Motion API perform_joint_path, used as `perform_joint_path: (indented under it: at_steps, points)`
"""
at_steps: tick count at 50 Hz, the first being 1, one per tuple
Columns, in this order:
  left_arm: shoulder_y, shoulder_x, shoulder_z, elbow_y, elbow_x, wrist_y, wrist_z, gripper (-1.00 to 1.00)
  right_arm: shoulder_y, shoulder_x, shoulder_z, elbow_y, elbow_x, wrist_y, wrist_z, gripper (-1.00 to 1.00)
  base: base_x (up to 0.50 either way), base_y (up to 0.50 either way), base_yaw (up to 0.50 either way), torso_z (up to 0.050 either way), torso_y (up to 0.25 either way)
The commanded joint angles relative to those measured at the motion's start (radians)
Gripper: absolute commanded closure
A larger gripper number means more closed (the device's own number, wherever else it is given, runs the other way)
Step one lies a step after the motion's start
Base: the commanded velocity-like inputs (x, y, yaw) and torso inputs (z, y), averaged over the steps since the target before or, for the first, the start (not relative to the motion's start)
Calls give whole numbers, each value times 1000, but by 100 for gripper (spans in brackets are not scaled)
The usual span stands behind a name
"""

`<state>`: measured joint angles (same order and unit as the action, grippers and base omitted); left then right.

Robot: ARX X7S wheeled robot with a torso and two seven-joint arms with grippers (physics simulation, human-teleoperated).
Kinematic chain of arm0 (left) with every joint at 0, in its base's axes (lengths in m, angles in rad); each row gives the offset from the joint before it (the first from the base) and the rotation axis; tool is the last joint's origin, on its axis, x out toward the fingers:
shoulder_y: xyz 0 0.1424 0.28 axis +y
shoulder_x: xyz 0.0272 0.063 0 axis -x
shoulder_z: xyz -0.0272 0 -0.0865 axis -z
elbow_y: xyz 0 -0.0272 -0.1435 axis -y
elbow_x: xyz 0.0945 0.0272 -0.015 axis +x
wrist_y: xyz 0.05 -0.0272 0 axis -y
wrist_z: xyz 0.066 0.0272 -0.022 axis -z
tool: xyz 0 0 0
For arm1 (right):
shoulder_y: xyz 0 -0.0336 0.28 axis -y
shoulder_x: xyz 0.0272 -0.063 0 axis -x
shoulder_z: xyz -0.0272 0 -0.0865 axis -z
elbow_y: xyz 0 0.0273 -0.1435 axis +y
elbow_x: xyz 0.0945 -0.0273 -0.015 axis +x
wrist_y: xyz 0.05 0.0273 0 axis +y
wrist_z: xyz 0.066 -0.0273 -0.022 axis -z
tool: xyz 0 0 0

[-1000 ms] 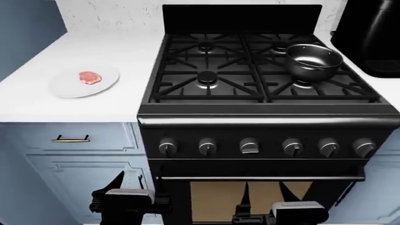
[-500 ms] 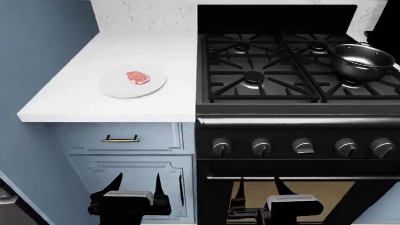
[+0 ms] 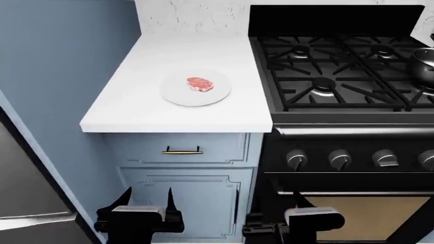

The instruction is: Frozen meat rests on a plate on the counter. Retrieve the meat and place it in a pot on a burner. Then turn the burner on.

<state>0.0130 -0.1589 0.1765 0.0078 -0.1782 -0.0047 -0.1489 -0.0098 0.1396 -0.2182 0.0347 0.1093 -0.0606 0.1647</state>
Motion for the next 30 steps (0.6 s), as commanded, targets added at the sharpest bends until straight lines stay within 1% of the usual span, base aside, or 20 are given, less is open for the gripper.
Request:
perform_joint_path:
  at_steps: [1, 2, 4, 7, 9, 13, 16, 17, 19, 20, 21, 23, 24, 26, 28, 30]
  points:
    - [-23, -23, 12, 80, -12, -154, -27, -100, 3, 30, -14, -132, 42, 181, -4, -100, 0, 0, 0, 0, 0]
    - [-33, -31, 12, 115, -18, -222, -36, -100, 6, 44, -23, -183, 44, 247, -5, -100, 0, 0, 0, 0, 0]
    - [-57, -64, 7, 238, -55, -378, -38, -100, 14, 83, -30, -353, 74, 443, -7, -100, 0, 0, 0, 0, 0]
    - [-122, -118, -12, 410, -123, -621, -41, -100, 79, 131, 18, -590, 184, 749, -7, -100, 0, 0, 0, 0, 0]
    - [-181, -153, -26, 506, -169, -766, -42, -100, 145, 151, 55, -705, 243, 915, 8, -100, 0, 0, 0, 0, 0]
    - [-364, -188, -127, 695, -336, -1097, -45, -100, 371, 156, 170, -910, 416, 1315, 23, -100, 0, 0, 0, 0, 0]
    - [-512, -175, -230, 776, -471, -1337, -51, -100, 565, 130, 266, -1002, 538, 1569, 4, -100, 0, 0, 0, 0, 0]
    - [-563, -166, -266, 788, -515, -1412, -47, -100, 635, 128, 299, -1002, 606, 1629, 22, -100, 0, 0, 0, 0, 0]
    - [-643, -138, -342, 787, -589, -1526, -36, -100, 735, 185, 337, -921, 889, 1630, 212, -100, 0, 0, 0, 0, 0]
    - [-677, -139, -357, 784, -608, -1549, -35, -100, 789, 211, 343, -876, 1039, 1630, 315, -100, 0, 0, 0, 0, 0]
    - [-707, -145, -378, 765, -670, -1564, -69, -100, 838, 230, 339, -835, 1156, 1629, 402, -100, 0, 0, 0, 0, 0]
    - [-766, -187, -401, 711, -892, -1564, -233, -100, 918, 253, 321, -763, 1323, 1624, 532, -100, 0, 0, 0, 0, 0]
    - [-794, -204, -404, 688, -988, -1564, -309, -100, 948, 260, 309, -736, 1376, 1619, 575, -100, 0, 0, 0, 0, 0]
    - [-846, -228, -402, 654, -1121, -1561, -417, -100, 1002, 271, 285, -684, 1459, 1607, 641, -100, 0, 0, 0, 0, 0]
    - [-886, -244, -394, 629, -1208, -1556, -489, -100, 1052, 280, 255, -646, 1499, 1600, 668, -100, 0, 0, 0, 0, 0]
    - [-910, -257, -384, 615, -1257, -1547, -528, -100, 1083, 285, 230, -624, 1506, 1595, 667, -100, 0, 0, 0, 0, 0]
